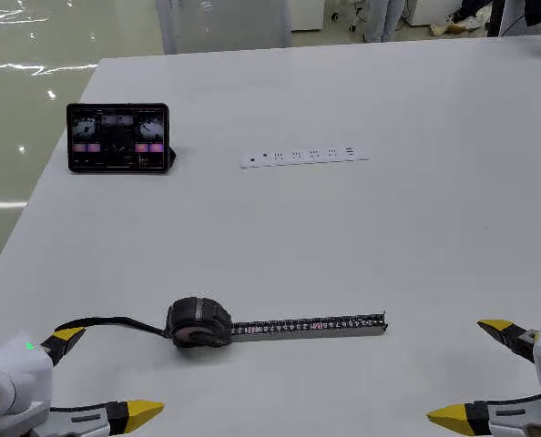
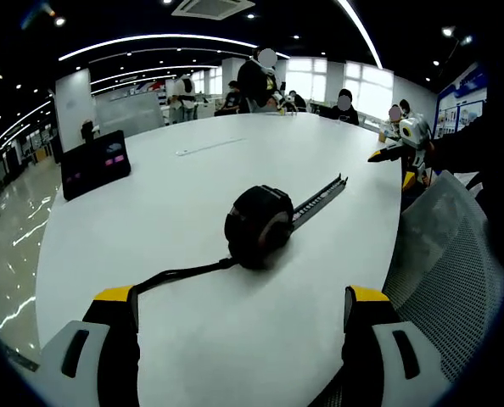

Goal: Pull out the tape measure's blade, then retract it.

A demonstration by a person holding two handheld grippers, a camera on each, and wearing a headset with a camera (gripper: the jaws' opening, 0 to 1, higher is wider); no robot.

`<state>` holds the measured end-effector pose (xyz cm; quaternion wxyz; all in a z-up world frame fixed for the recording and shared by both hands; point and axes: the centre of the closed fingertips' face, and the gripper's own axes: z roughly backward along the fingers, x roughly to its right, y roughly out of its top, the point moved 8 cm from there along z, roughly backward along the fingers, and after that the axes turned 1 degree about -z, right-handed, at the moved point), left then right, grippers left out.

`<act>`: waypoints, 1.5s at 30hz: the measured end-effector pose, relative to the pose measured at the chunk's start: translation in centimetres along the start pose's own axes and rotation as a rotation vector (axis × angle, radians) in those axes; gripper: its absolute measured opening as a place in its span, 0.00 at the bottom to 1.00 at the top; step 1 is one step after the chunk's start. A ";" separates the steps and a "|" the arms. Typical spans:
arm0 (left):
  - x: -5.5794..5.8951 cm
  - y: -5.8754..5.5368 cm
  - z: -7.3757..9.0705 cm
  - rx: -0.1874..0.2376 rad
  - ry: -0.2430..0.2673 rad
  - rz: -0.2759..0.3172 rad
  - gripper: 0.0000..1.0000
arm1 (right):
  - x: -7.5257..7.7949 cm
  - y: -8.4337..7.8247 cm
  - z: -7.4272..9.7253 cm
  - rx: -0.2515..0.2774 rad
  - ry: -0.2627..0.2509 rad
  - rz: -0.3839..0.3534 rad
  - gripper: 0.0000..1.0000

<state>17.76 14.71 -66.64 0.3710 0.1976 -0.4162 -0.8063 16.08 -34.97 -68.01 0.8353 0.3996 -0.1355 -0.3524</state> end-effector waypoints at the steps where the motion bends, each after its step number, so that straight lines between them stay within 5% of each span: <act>1: 0.0 0.1 0.1 0.013 0.002 0.000 0.99 | 0.0 0.0 0.0 -0.001 -0.002 -0.001 0.99; 27: 0.1 0.5 0.0 -0.019 -0.028 -0.005 0.99 | 0.0 -0.4 1.2 -0.003 -0.005 -0.064 0.99; 32: -0.1 0.3 -0.6 -0.069 -0.038 0.042 0.99 | 0.0 -0.5 1.0 -0.034 0.005 -0.037 0.99; 41: -0.2 0.9 -1.3 -0.063 -0.041 0.018 0.99 | 0.8 0.5 0.8 -0.078 0.013 -0.012 0.99; 45: 0.0 1.3 -1.8 -0.070 -0.032 0.053 0.99 | 1.0 0.8 0.5 -0.107 0.027 0.024 0.99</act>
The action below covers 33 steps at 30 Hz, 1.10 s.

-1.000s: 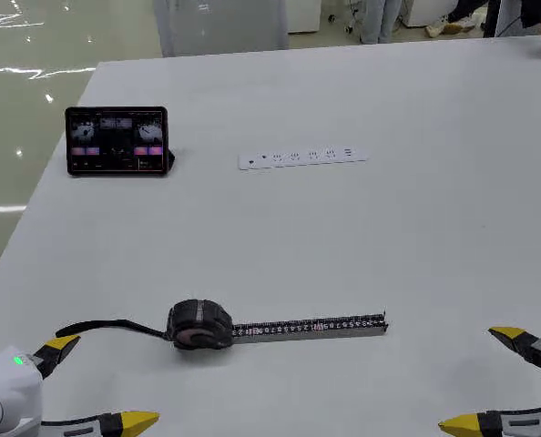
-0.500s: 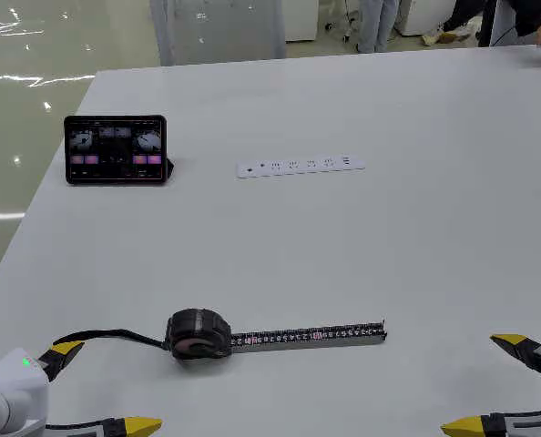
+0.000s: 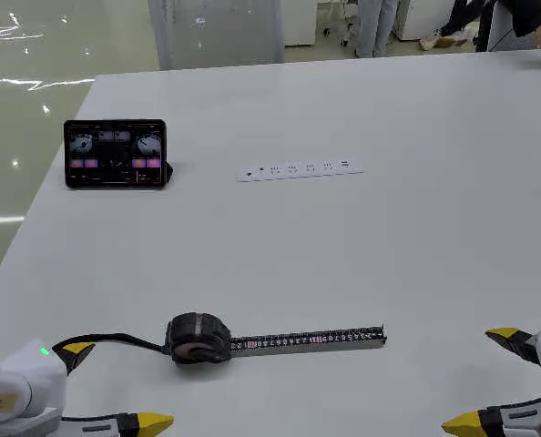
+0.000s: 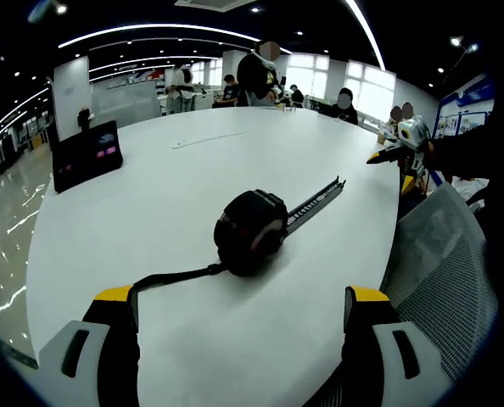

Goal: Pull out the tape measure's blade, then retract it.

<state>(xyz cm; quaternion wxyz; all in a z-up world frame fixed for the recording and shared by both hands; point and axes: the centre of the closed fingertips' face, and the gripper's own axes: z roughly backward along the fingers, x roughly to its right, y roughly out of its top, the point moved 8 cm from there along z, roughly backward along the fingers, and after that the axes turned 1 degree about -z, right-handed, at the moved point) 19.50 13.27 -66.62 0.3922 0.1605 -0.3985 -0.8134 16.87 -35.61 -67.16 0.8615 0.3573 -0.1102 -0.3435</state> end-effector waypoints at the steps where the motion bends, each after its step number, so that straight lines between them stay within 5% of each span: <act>1: 0.0 0.0 -0.1 -0.004 0.002 0.002 0.99 | 0.0 0.1 -0.1 -0.002 0.005 0.006 0.99; 13: 1.9 1.3 -1.6 -0.003 -0.003 0.011 0.99 | 1.1 1.6 -1.0 -0.010 0.092 0.097 0.99; 20: 2.9 2.4 -2.9 0.020 0.038 0.025 0.99 | 1.1 2.3 -1.9 -0.053 0.115 0.140 0.99; 23: 2.8 2.6 -3.4 -0.006 0.099 -0.022 0.99 | 1.3 2.9 -2.3 -0.062 0.120 0.171 0.99; 33: 4.2 4.5 -4.9 0.042 0.075 0.021 0.99 | 1.9 5.1 -3.6 -0.073 0.145 0.225 0.99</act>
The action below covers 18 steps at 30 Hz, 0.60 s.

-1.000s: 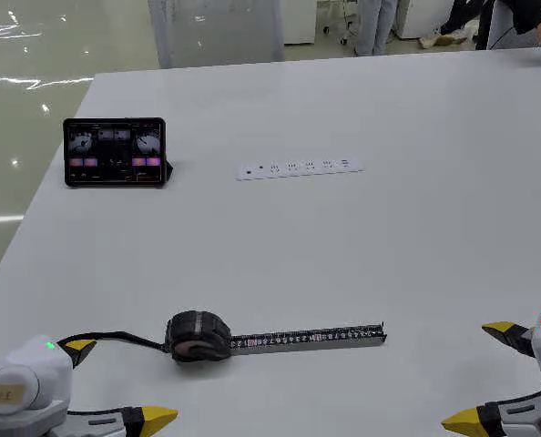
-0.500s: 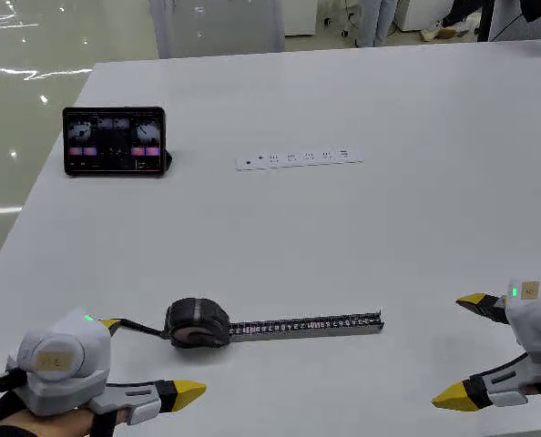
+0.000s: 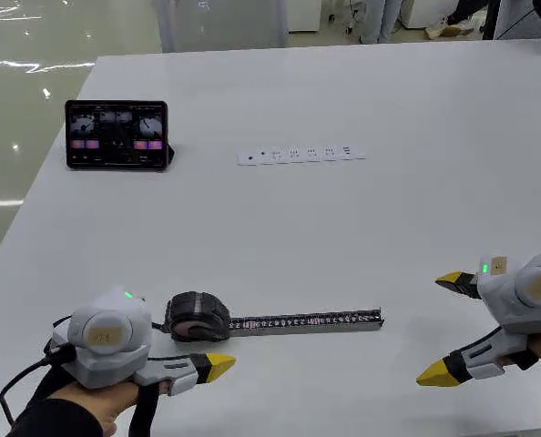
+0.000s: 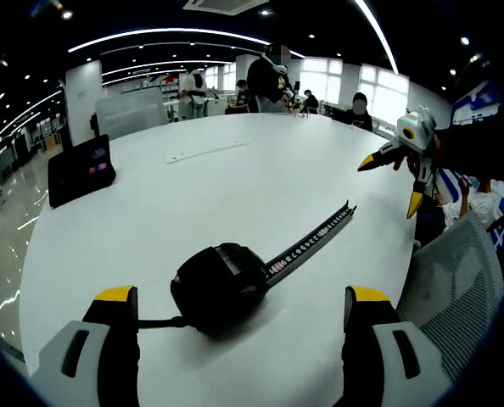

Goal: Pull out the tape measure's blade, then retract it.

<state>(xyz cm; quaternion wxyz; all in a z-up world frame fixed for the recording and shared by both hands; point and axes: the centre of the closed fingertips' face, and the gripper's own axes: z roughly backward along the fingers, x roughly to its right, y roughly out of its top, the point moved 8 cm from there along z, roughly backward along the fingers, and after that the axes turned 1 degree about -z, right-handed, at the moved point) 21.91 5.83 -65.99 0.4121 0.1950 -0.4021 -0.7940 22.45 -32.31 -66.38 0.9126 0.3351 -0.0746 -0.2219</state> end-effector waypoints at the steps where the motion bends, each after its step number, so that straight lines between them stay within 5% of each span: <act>1: 0.0 0.1 -0.1 0.002 0.004 0.004 0.99 | 0.0 0.2 -0.1 -0.001 0.002 0.000 0.99; 9: 0.1 0.9 -0.9 0.040 0.031 0.053 0.99 | 1.0 0.9 -1.3 -0.066 0.037 0.069 0.99; 18: -0.3 0.1 -1.7 0.048 0.126 0.124 0.99 | 2.1 1.7 -2.1 -0.101 0.051 0.122 0.99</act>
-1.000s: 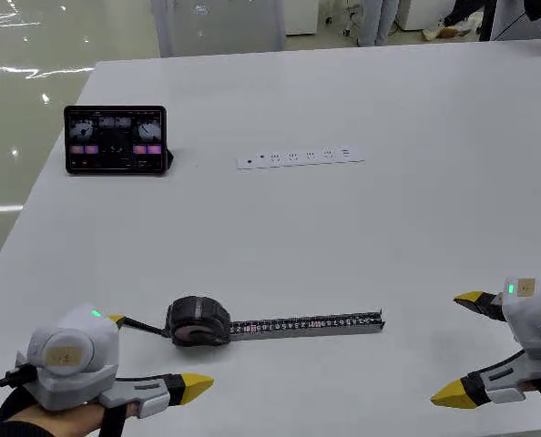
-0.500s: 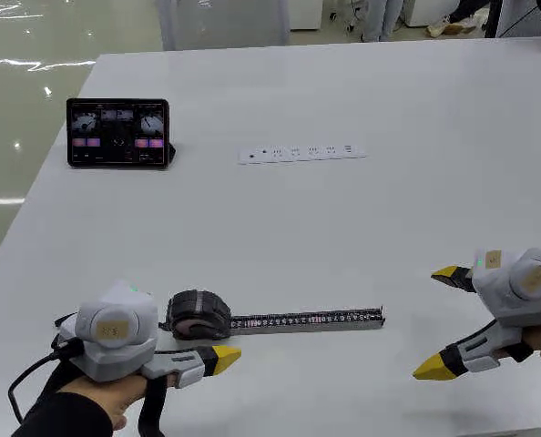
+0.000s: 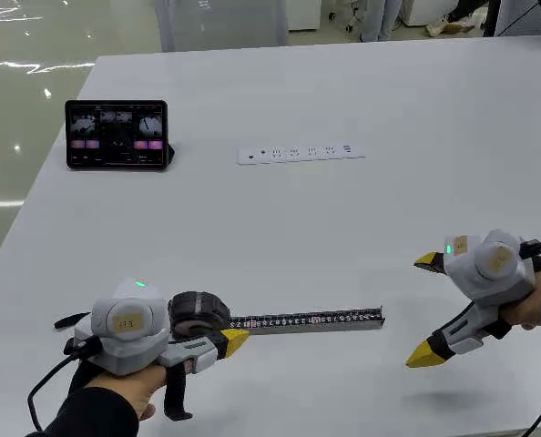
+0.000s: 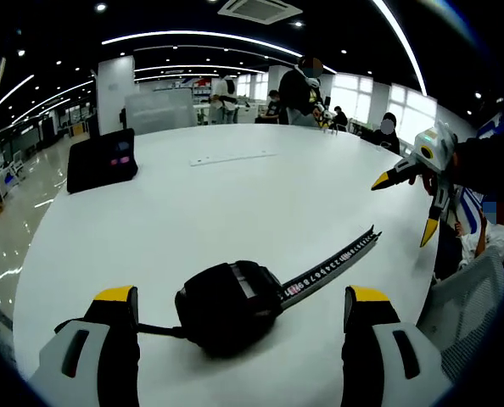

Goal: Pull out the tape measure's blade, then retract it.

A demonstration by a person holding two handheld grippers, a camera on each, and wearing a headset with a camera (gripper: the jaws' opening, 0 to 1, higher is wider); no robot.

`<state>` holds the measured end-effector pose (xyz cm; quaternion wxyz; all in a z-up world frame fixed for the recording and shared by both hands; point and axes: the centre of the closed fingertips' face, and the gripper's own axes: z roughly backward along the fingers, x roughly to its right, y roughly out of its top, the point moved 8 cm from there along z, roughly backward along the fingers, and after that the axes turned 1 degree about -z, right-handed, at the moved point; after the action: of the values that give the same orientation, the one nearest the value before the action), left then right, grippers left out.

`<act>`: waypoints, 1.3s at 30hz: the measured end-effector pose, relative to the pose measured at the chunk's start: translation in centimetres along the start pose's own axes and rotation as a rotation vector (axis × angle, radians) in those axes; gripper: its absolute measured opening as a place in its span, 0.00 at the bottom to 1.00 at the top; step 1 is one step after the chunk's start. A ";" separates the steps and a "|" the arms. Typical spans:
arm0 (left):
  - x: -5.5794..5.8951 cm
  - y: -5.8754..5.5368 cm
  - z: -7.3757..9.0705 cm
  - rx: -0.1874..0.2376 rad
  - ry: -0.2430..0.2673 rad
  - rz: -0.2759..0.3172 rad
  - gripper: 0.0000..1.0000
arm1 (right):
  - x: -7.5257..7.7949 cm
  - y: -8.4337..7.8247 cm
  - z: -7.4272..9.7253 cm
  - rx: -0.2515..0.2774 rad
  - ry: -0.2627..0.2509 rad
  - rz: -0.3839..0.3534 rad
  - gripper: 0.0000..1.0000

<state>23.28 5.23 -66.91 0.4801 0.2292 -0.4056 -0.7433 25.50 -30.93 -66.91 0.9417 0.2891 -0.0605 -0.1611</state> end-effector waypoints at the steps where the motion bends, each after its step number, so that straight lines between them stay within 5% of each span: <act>1: 0.0 0.0 -0.1 0.003 0.002 0.007 0.99 | 0.0 0.2 -0.1 -0.004 0.004 0.010 0.99; 6: 0.5 0.1 -0.4 0.037 0.028 -0.056 0.99 | 0.2 0.6 -0.6 0.001 0.041 0.039 0.99; 14: 0.9 0.2 -1.0 0.144 0.063 -0.022 0.99 | 0.5 0.9 -2.1 -0.061 0.083 0.078 0.99; 23: 0.9 -0.7 -1.2 0.143 0.106 0.007 0.99 | 0.7 1.8 -3.7 -0.103 0.099 0.163 0.97; 26: 0.0 -0.4 -1.1 0.185 0.190 0.143 0.99 | 0.6 1.7 -4.3 -0.120 0.106 0.171 0.94; 28: -0.5 -0.5 -1.1 0.185 0.232 0.140 0.99 | 0.7 1.7 -4.5 -0.135 0.107 0.163 0.93; 39: -0.4 -0.9 -1.6 0.195 0.238 0.110 0.99 | 0.7 2.3 -4.7 -0.115 0.141 0.196 0.70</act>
<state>24.13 5.21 -68.59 0.5402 0.3384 -0.4281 -0.6406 27.76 -26.90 -69.42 0.9699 0.2378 -0.0126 -0.0507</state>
